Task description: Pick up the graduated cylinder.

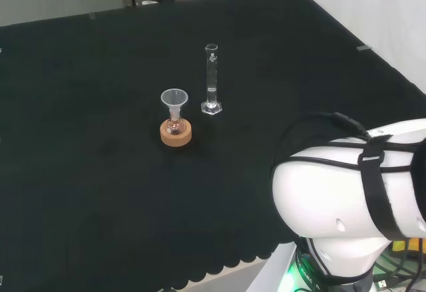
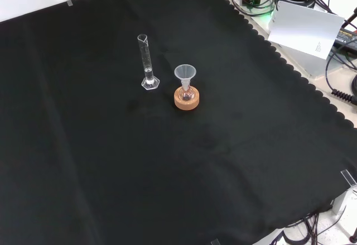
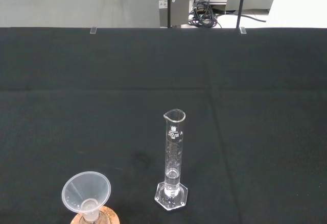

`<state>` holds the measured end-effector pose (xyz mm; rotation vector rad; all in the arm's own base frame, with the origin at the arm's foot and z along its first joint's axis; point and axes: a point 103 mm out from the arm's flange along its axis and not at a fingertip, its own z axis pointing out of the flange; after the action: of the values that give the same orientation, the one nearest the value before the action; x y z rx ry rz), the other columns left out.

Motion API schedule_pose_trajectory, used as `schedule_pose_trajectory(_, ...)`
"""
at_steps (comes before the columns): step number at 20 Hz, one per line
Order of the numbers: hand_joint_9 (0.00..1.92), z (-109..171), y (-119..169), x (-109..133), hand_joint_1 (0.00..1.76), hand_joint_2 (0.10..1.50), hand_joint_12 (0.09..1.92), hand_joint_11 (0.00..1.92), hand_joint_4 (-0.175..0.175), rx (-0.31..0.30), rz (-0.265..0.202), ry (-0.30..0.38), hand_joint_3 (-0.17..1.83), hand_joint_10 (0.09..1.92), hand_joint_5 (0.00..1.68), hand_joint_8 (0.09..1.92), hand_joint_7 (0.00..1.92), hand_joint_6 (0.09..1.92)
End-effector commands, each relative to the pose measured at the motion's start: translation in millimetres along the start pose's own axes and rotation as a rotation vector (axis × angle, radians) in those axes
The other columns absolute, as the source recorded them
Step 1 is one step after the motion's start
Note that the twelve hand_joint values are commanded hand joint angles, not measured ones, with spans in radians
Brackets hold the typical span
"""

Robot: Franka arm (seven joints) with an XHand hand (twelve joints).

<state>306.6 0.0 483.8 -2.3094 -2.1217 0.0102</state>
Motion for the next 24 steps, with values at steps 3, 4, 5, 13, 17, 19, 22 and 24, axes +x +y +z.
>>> schedule_pose_trajectory(3,0.46,0,1,-9,0.14,1.33,1.37,0.08,-0.04,-0.008,0.0,0.007,0.08,0.09,0.26,0.09,0.2,0.17)
schedule_pose_trajectory(4,0.43,0,1,-8,0.11,1.34,1.4,0.05,-0.041,-0.008,0.0,0.0,0.08,0.09,0.25,0.09,0.17,0.13)
schedule_pose_trajectory(5,0.42,1,2,-7,0.1,1.34,1.41,0.03,-0.041,-0.006,0.0,-0.004,0.08,0.09,0.25,0.09,0.16,0.11)
schedule_pose_trajectory(13,0.43,10,10,-10,0.15,1.32,1.42,0.02,-0.043,-0.018,0.024,0.013,0.07,0.09,0.26,0.09,0.16,0.09)
schedule_pose_trajectory(17,0.49,26,15,-20,0.31,1.24,1.42,0.06,-0.049,-0.014,0.053,0.061,0.03,0.09,0.29,0.09,0.23,0.09)
schedule_pose_trajectory(19,0.46,37,20,-26,0.35,1.22,1.42,0.08,-0.05,-0.004,0.067,0.072,0.03,0.18,0.3,0.12,0.22,0.09)
schedule_pose_trajectory(22,0.31,52,31,-33,0.39,1.2,1.42,0.09,-0.051,0.008,0.087,0.082,0.02,0.57,0.31,0.37,0.13,0.09)
schedule_pose_trajectory(24,0.26,63,42,-39,0.41,1.19,1.42,0.09,-0.052,0.022,0.086,0.095,0.02,0.69,0.31,0.52,0.07,0.09)
